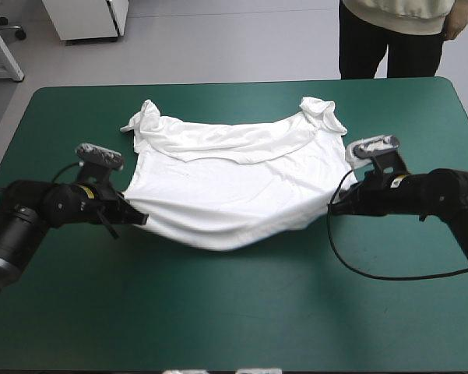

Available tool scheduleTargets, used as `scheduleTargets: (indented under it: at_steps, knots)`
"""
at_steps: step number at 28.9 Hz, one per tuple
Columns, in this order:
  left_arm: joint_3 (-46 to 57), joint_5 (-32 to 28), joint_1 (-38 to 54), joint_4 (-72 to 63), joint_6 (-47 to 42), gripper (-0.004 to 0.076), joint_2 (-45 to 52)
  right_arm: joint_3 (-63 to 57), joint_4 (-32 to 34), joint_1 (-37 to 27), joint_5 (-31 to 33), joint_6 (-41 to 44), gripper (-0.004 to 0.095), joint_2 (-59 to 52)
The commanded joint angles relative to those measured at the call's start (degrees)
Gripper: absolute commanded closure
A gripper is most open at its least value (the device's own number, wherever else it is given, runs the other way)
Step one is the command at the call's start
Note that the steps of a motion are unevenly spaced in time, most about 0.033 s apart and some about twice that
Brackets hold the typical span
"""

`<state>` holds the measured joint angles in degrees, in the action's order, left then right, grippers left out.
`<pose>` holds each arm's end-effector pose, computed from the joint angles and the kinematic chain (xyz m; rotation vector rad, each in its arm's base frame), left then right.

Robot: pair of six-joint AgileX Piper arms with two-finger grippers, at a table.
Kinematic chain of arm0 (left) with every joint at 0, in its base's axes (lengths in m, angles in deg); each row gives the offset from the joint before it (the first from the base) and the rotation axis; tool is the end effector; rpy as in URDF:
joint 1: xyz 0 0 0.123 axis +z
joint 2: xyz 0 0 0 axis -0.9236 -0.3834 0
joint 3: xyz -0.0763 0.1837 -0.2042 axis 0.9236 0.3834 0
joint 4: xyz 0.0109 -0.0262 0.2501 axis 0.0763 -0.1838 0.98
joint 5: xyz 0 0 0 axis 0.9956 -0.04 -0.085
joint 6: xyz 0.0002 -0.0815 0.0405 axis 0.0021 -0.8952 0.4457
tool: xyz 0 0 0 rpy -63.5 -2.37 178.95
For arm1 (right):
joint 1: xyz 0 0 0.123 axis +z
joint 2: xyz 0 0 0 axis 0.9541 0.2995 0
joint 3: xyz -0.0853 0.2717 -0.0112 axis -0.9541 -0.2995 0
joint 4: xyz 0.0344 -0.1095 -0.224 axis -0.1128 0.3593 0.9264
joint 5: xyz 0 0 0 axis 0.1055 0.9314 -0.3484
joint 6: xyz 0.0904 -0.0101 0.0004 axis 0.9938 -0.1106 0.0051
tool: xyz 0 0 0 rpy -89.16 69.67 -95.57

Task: Fold the cloth

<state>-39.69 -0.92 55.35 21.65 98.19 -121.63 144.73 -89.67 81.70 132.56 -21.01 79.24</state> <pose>0.2274 -0.0534 0.3315 0.4792 2.4938 -0.0868 0.2344 0.0645 0.3442 -0.4636 2.4060 0.3819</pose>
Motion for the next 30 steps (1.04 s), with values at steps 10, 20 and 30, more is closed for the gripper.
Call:
scheduleTargets:
  at_steps: [10, 20, 30]
  knots:
    - [-38.55, -3.63, -0.4, 6.7, -0.41, 0.0733, 1.95, 37.3, -2.04, 0.01, -4.84, -3.97, 0.0921, -2.32]
    - [-57.45, -13.92, -0.4, 7.07, 2.33, 0.0733, 1.48, 58.88, -2.04, 0.01, -8.24, -7.18, 0.0921, -2.32]
    - [-68.48, -19.09, -0.4, 7.07, 3.9, 0.0733, 1.39, 74.86, -1.0, 0.01, -9.75, -9.2, 0.0921, -2.32]
